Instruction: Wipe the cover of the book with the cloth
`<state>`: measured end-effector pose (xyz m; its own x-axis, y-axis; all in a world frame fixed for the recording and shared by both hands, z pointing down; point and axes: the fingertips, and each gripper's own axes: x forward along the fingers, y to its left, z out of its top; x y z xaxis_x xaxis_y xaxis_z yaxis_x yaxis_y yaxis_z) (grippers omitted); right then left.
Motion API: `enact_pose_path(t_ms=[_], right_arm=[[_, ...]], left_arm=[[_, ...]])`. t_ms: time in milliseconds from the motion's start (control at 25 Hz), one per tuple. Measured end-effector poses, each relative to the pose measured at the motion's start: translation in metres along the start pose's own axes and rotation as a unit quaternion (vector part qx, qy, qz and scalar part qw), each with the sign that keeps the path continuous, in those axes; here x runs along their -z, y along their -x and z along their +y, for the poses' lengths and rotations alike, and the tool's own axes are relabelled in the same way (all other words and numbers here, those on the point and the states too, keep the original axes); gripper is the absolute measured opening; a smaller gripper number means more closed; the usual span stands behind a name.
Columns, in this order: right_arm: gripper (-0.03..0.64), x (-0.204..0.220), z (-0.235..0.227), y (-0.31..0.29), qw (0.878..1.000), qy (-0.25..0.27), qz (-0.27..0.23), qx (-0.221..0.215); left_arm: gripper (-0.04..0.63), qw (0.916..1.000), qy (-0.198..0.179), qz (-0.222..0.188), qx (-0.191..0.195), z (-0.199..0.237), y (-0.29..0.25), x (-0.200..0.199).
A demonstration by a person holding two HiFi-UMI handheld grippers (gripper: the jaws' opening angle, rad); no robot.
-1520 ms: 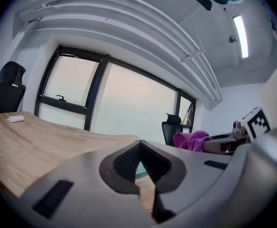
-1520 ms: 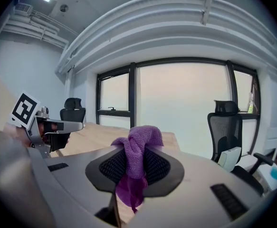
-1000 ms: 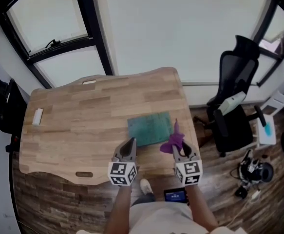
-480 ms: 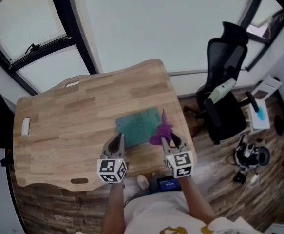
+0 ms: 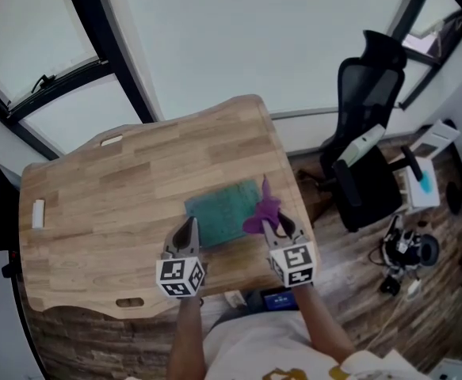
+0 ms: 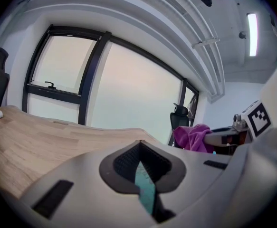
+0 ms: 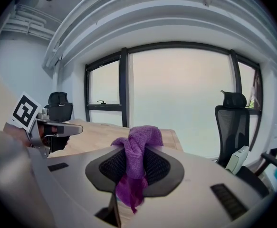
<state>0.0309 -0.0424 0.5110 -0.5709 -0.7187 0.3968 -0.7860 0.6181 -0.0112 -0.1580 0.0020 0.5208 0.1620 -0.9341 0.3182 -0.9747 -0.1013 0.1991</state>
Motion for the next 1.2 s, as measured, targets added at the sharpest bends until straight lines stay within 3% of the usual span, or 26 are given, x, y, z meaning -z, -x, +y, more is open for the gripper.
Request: enact_pose_path(t_ms=[520, 1000, 1200], right_arm=[[0.075, 0.017, -0.013, -0.034, 0.999, 0.009, 0.044, -0.013], [0.075, 0.037, -0.013, -0.077, 0.997, 0.007, 0.071, -0.031], [0.075, 0.045, -0.012, -0.088, 0.996, 0.014, 0.085, -0.036]], left_arm=[[0.005, 0.9954, 0.053, 0.077, -0.024, 0.032, -0.030, 0.048], [0.114, 0.9824, 0.121, 0.136, -0.040, 0.062, -0.048, 0.089], [0.126, 0.9773, 0.143, 0.152, -0.038, 0.066, -0.053, 0.101]])
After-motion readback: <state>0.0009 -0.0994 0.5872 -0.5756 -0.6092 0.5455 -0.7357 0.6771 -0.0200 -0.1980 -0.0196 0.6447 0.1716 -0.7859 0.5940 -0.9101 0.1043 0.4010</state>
